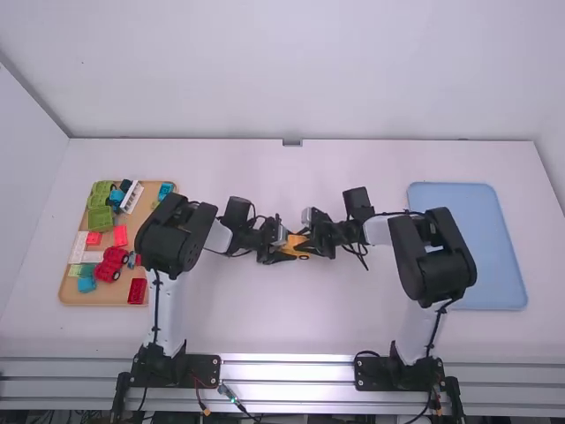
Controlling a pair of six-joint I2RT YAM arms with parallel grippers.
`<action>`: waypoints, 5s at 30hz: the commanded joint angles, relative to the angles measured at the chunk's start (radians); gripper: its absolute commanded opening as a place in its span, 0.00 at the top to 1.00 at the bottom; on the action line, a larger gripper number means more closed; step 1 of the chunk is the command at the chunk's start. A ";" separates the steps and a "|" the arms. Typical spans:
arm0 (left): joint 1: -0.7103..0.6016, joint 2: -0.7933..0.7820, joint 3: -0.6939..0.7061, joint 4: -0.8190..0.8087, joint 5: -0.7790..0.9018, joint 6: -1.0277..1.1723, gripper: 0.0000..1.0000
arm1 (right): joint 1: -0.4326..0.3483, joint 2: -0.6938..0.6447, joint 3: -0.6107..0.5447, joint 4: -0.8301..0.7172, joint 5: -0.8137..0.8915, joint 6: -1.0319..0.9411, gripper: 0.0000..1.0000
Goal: Assemble lego blocks to make yellow taxi
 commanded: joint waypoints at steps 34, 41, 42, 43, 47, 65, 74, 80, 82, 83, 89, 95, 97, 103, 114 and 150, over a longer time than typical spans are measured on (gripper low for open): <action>-0.006 0.021 0.025 -0.008 0.022 -0.052 0.60 | 0.041 0.074 -0.004 -0.005 0.077 -0.058 1.00; -0.007 0.021 0.025 -0.007 0.022 -0.056 0.62 | 0.038 0.077 -0.026 0.013 0.069 -0.069 1.00; -0.006 0.021 0.025 -0.006 0.022 -0.056 0.62 | 0.038 0.077 -0.032 0.023 0.069 -0.068 1.00; -0.005 0.021 0.025 -0.004 0.023 -0.056 0.62 | 0.038 0.077 -0.047 0.050 0.067 -0.065 1.00; -0.007 0.021 0.026 -0.003 0.022 -0.056 0.62 | 0.036 0.077 -0.119 0.231 0.039 0.027 1.00; -0.008 0.021 0.042 -0.001 0.047 -0.071 0.62 | 0.055 0.077 -0.167 0.279 0.167 0.118 1.00; -0.011 0.021 0.044 -0.005 0.047 -0.071 0.63 | 0.071 0.077 -0.132 0.167 0.259 0.080 1.00; -0.010 0.021 0.044 -0.001 0.048 -0.072 0.64 | 0.071 0.077 -0.131 0.153 0.290 0.076 1.00; -0.010 0.021 0.044 0.000 0.048 -0.071 0.64 | 0.071 0.077 -0.136 0.154 0.294 0.063 1.00; -0.011 0.021 0.044 0.000 0.048 -0.071 0.64 | 0.071 0.077 -0.138 0.154 0.307 0.053 1.00; -0.010 0.021 0.044 -0.001 0.048 -0.071 0.64 | 0.071 0.077 -0.142 0.160 0.320 0.054 1.00; -0.011 0.021 0.044 -0.001 0.048 -0.071 0.69 | 0.070 0.077 -0.142 0.183 0.286 0.054 0.99; -0.011 0.021 0.044 -0.001 0.048 -0.071 0.69 | 0.070 0.077 -0.134 0.177 0.279 0.055 0.88; -0.011 0.021 0.043 0.000 0.047 -0.071 0.72 | 0.071 0.077 -0.120 0.170 0.278 0.062 0.82; -0.010 0.021 0.043 -0.001 0.048 -0.071 0.74 | 0.071 0.077 -0.121 0.177 0.278 0.062 0.73; -0.013 0.021 0.043 -0.011 0.048 -0.071 0.78 | 0.000 0.073 -0.056 0.174 0.138 0.069 0.48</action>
